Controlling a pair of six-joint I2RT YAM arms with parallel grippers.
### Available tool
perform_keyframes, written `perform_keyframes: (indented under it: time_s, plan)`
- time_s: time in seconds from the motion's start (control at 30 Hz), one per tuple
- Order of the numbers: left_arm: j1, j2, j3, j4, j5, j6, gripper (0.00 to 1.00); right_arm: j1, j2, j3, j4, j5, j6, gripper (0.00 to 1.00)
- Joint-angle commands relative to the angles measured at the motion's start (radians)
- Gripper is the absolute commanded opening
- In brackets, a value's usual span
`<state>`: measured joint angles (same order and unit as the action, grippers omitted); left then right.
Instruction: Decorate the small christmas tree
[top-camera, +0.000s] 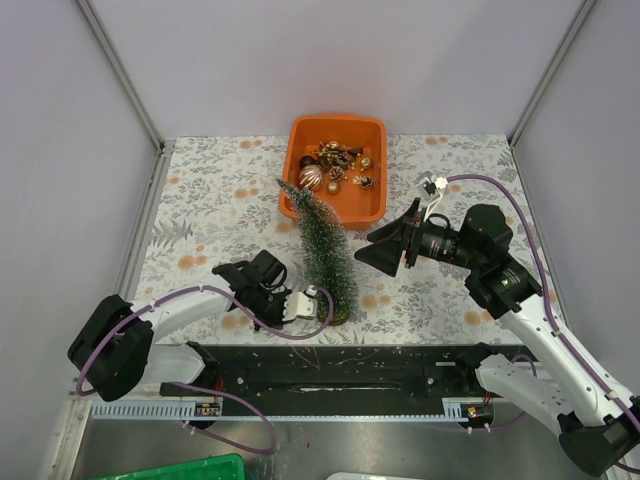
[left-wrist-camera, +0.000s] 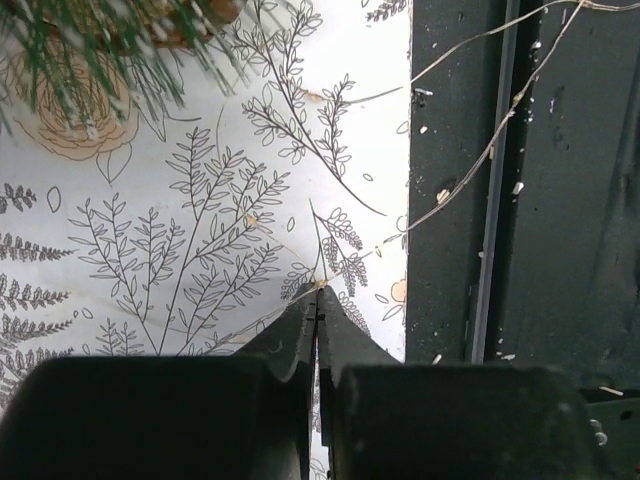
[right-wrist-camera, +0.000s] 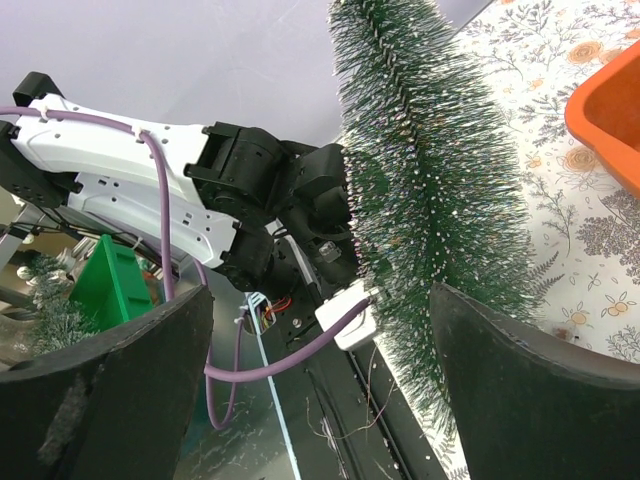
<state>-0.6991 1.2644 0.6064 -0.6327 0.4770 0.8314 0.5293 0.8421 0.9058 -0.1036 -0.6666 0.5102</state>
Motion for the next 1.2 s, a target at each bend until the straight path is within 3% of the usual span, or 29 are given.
perform_keyframes:
  time_s: [0.0,0.63,0.93,1.07,1.17]
  plan:
    - [0.003,-0.066,0.027,-0.044,-0.023,-0.023,0.0,-0.002,-0.014,0.033,0.021,0.025,-0.015,0.98]
    - [0.061,-0.499,0.075,-0.346,-0.141,-0.091,0.0,0.006,0.13,0.119,0.203,-0.054,0.014,0.99]
    - [0.334,-0.611,0.173,-0.403,-0.179,-0.041,0.0,0.008,0.169,0.145,0.197,-0.048,-0.021,1.0]
    - [0.521,-0.577,0.288,-0.407,-0.059,-0.009,0.0,0.006,0.186,0.137,0.202,-0.048,-0.022,0.99]
    - [0.552,-0.551,0.325,-0.417,-0.038,-0.031,0.0,0.008,0.186,0.136,0.209,-0.048,-0.019,0.99]
